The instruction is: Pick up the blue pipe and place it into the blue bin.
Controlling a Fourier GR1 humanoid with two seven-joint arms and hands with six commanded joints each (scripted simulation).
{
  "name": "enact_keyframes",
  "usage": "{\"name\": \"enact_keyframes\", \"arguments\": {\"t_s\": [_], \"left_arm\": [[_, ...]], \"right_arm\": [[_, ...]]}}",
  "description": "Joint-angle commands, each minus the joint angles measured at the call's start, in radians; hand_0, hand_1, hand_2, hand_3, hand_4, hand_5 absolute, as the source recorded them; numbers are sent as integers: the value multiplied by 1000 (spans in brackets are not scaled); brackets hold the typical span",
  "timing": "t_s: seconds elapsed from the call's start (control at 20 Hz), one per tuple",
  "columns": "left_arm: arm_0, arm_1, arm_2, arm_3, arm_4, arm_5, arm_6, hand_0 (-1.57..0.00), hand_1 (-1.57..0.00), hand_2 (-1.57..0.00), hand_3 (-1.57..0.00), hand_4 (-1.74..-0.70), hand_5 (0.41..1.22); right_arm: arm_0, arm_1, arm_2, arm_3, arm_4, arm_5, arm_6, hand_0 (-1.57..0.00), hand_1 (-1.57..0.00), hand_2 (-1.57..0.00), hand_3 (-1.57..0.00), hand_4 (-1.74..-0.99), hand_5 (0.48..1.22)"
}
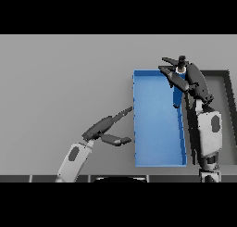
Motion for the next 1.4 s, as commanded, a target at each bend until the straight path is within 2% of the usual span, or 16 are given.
{"name": "enact_keyframes", "arguments": {"t_s": [0.0,0.15,0.25,0.4,0.45,0.5,0.6,0.65,0.7,0.75,0.85,0.95,1.0,1.15,1.25,1.35], "left_arm": [[7,3,-1,13,-6,2,-19,1,1,1,1,-929,462],[2,2,-1,0,-13,13,-24,1,1,1,1,-928,465],[-4,-1,0,-2,-16,19,-10,1,1,1,1,-928,467],[3,7,-2,2,-23,19,-20,1,1,1,1,-923,476],[7,11,1,7,-22,18,-32,1,1,1,1,-923,478],[-2,3,0,7,-25,25,-28,1,1,1,1,-922,480],[-15,4,6,11,-20,22,-16,1,1,1,1,-920,484],[-19,0,4,12,-24,26,-17,1,1,1,1,-919,486],[-17,1,-2,9,-27,22,-15,1,1,1,1,-918,489],[-14,2,-2,15,-29,24,-25,1,1,1,1,-920,491],[-6,3,-5,12,-31,23,-33,1,1,1,1,-921,493],[-6,10,1,6,-25,20,-38,1,1,1,1,-924,493],[-11,5,3,9,-22,21,-28,1,1,1,1,-925,494],[-5,-2,-5,12,-29,25,-21,1,1,1,1,-926,494],[-1,2,-1,2,-21,23,-24,1,1,1,1,-927,495],[1,-3,-5,8,-24,25,-22,1,1,1,1,-929,496]], "right_arm": [[33,-22,15,6,-6,-31,0,-1571,-1571,-1571,-1571,-1500,1221],[119,-101,104,27,-43,-159,0,-1571,-1571,-1571,-1571,-1500,1221],[134,-144,179,55,-81,-244,0,-1571,-1571,-1571,-1571,-1499,1221],[170,-250,288,65,-217,-343,0,-1571,-1571,-1571,-1571,-1497,1221],[180,-280,328,69,-250,-364,0,-1571,-1571,-1571,-1257,-1546,1221],[180,-303,370,81,-294,-397,0,-1571,-1571,-1571,-1005,-1585,1221],[164,-357,467,98,-383,-478,0,-1571,-1571,-1571,-643,-1641,1221],[157,-396,509,99,-438,-512,0,-1571,-1571,-1571,-514,-1661,1221],[141,-415,549,114,-489,-546,0,-1571,-1571,-1571,-411,-1677,1171],[130,-448,594,114,-541,-588,0,-1571,-1571,-1518,-455,-1626,1161],[110,-470,630,129,-586,-611,0,-1084,-1025,-987,-291,-1469,1148],[63,-514,693,159,-640,-654,0,-693,-656,-631,-186,-1370,1125],[53,-524,714,158,-637,-639,0,-554,-525,-505,-148,-1339,1108],[-10,-596,846,158,-572,-558,0,-283,-268,-258,-75,-1250,962],[-56,-614,916,168,-570,-516,0,-181,-171,-165,-48,-1219,870],[-114,-643,1006,174,-589,-490,0,-115,-109,-105,-30,-1190,809]]}}
